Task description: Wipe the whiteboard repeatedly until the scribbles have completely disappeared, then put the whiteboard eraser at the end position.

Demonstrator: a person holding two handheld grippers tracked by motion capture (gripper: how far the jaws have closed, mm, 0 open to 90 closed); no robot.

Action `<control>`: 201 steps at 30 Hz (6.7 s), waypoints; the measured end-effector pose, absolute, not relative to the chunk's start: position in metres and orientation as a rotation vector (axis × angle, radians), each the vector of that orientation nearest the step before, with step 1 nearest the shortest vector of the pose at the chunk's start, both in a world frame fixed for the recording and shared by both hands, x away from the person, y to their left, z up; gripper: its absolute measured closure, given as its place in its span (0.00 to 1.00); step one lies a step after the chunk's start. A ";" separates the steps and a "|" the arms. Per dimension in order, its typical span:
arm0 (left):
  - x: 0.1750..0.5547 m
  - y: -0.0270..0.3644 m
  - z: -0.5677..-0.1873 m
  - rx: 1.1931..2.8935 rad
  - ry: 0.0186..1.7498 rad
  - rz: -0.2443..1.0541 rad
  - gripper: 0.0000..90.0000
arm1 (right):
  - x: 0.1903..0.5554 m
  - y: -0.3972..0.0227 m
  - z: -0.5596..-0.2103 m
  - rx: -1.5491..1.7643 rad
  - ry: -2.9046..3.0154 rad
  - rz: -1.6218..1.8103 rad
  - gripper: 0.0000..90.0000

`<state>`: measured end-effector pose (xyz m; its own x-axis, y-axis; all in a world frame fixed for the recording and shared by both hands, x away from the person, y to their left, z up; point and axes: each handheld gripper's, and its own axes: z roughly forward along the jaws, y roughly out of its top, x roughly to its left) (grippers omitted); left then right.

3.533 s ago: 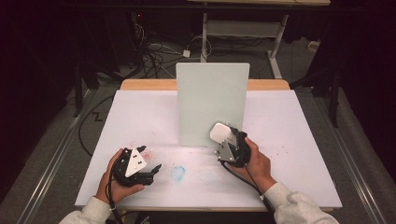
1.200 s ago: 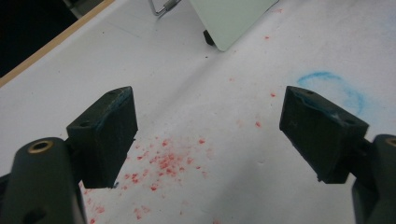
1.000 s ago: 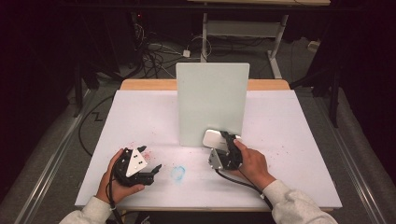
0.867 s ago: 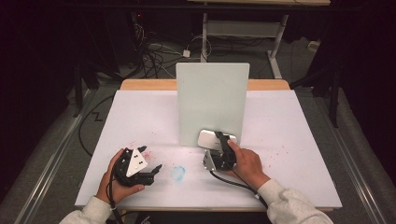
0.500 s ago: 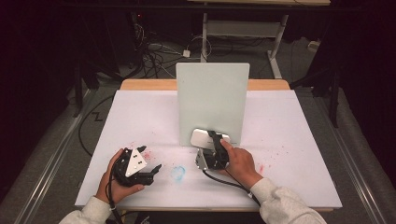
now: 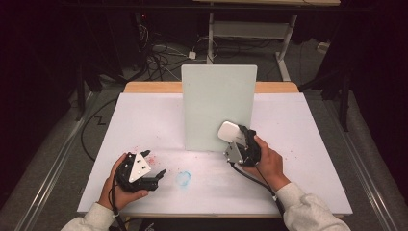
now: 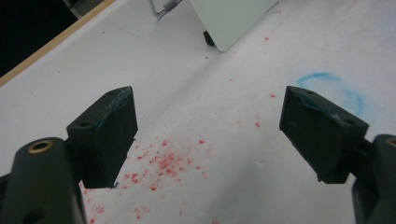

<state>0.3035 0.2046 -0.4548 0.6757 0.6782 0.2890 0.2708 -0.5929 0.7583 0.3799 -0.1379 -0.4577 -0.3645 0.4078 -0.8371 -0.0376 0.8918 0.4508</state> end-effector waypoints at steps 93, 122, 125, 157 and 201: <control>0.303 0.206 -0.454 2.179 0.719 0.747 0.20 | 0.407 -0.129 -0.393 0.516 1.754 0.680 0.34; 0.303 0.205 -0.455 2.187 0.715 0.747 0.20 | 0.397 -0.116 -0.416 0.413 1.864 0.615 0.34; 0.304 0.205 -0.456 2.188 0.714 0.744 0.20 | 0.395 -0.121 -0.420 0.420 1.889 0.620 0.34; 0.305 0.207 -0.455 2.183 0.718 0.745 0.20 | 0.346 -0.154 -0.408 0.366 2.272 0.941 0.34; 0.304 0.199 -0.457 2.226 0.690 0.740 0.21 | 0.347 -0.113 -0.438 0.043 2.785 0.800 0.29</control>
<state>0.3044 0.1987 -0.4571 0.6975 0.6481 0.3058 0.2595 -0.6262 0.7352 0.3474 -0.1135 -0.4378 -0.9699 0.0949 -0.2241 -0.0385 0.8494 0.5263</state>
